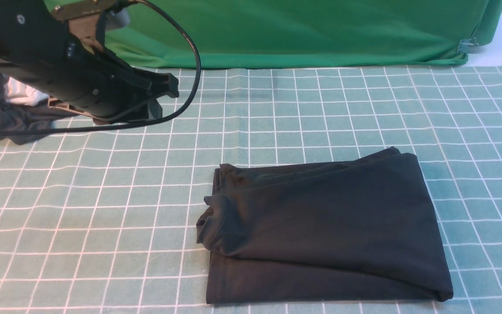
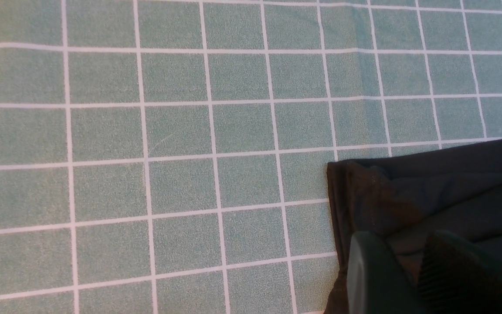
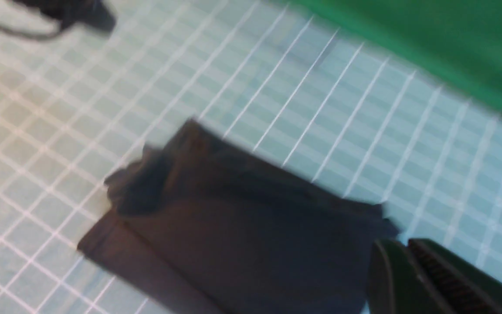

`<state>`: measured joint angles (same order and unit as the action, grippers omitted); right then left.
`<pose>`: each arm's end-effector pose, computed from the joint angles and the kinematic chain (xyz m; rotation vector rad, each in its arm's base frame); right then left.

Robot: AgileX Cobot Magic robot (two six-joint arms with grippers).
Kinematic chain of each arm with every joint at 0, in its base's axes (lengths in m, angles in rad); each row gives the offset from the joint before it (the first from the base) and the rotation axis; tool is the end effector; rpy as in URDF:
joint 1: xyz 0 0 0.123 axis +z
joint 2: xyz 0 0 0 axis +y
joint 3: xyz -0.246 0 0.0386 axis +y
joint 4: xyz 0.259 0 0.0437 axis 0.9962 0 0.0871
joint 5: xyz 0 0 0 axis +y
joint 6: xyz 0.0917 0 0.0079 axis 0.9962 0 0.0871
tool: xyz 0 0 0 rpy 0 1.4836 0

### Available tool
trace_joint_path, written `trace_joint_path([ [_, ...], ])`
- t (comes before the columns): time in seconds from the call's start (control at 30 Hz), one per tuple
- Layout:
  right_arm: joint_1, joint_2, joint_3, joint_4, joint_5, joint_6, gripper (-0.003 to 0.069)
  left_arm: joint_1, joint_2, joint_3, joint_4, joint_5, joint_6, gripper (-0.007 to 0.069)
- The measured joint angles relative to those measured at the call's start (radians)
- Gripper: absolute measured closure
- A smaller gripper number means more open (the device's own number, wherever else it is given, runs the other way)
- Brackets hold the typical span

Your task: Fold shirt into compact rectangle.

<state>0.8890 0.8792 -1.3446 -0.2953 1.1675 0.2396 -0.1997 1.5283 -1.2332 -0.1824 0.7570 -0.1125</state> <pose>0.1186 0.1070 0.4423 -0.6632 2.0549 0.2934 0.3321 -0.0789 0.2622 -0.0082 2.5498 -0.3341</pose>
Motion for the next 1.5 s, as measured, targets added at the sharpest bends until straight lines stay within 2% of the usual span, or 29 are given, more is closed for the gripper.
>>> trace_joint_path([
  [0.2, 0.0, -0.356, 0.228, -0.008, -0.071, -0.069, 0.062, 0.0, 0.0, 0.0, -0.001, -0.003, 0.0, 0.0484],
  [0.27, 0.0, -0.512, 0.435, 0.019, -0.217, -0.117, 0.062, 0.0, 0.0, 0.0, -0.001, -0.003, -0.001, 0.048],
  [0.43, 0.0, -0.672, 0.768, 0.138, -0.55, -0.24, 0.062, 0.0, 0.0, 0.0, 0.0, -0.003, 0.011, 0.0475],
  [0.63, 0.0, -0.685, 0.94, 0.191, -0.818, -0.267, 0.0616, 0.0, 0.0, 0.0, 0.001, -0.004, 0.028, 0.047],
  [0.77, 0.0, -0.685, 0.951, 0.196, -0.868, -0.267, 0.0607, 0.0, 0.0, 0.0, 0.002, -0.009, 0.037, 0.0465],
  [1.17, 0.0, -0.685, 0.951, 0.196, -0.88, -0.266, 0.0568, 0.0, 0.0, 0.0, 0.003, -0.01, 0.038, 0.0452],
  [1.5, 0.0, -0.685, 0.951, 0.197, -0.88, -0.262, 0.0537, 0.0, 0.0, 0.0, 0.019, -0.102, 0.04, 0.0443],
])
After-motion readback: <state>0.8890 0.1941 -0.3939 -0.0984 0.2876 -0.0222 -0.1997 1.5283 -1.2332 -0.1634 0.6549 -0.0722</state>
